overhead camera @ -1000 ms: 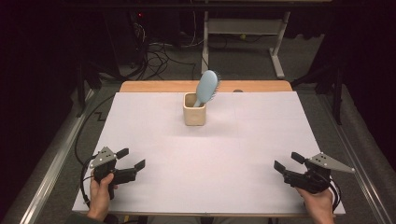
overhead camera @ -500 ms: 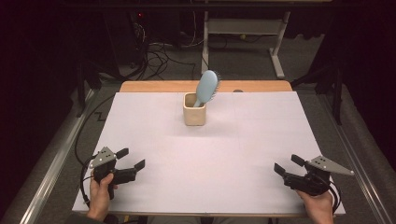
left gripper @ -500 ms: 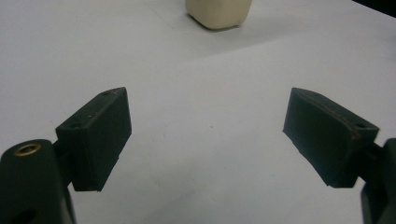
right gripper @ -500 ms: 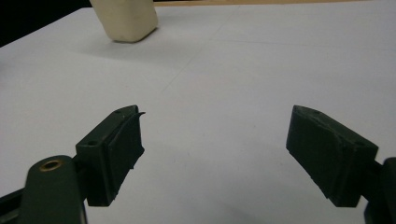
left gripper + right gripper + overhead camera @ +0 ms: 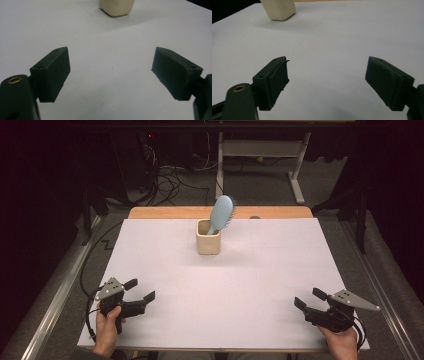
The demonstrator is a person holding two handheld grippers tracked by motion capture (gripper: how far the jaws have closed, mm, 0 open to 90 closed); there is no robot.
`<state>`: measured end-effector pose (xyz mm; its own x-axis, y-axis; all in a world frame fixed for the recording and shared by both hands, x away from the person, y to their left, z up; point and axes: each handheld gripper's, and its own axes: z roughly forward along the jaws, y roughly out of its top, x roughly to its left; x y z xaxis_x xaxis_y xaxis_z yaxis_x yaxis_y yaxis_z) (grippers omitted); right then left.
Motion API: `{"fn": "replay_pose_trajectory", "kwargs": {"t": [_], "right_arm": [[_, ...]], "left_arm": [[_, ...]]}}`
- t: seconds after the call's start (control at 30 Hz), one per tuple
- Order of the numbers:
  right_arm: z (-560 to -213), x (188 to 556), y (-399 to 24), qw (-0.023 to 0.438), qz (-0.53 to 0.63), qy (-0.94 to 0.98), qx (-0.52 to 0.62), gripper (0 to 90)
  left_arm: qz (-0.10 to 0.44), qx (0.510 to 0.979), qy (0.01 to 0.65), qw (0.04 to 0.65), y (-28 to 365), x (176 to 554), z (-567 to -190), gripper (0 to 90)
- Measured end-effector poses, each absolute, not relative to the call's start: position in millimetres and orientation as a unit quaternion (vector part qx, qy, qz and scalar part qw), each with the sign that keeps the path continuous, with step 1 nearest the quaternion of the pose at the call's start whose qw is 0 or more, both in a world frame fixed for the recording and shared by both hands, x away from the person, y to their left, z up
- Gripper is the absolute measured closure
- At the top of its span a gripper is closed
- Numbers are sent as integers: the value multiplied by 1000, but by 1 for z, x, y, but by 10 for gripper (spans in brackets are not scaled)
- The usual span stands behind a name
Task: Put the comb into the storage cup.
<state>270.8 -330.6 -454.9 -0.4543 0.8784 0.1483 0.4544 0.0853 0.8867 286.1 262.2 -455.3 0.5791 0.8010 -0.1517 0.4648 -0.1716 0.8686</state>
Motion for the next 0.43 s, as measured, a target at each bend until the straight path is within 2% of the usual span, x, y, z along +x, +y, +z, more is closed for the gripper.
{"fn": "replay_pose_trajectory", "kwargs": {"t": [0.43], "right_arm": [[-455, 271, -331, 218, 485, 703, 473, 192]], "left_arm": [[173, 747, 424, 483, 262, 287, -456, 161]]}}
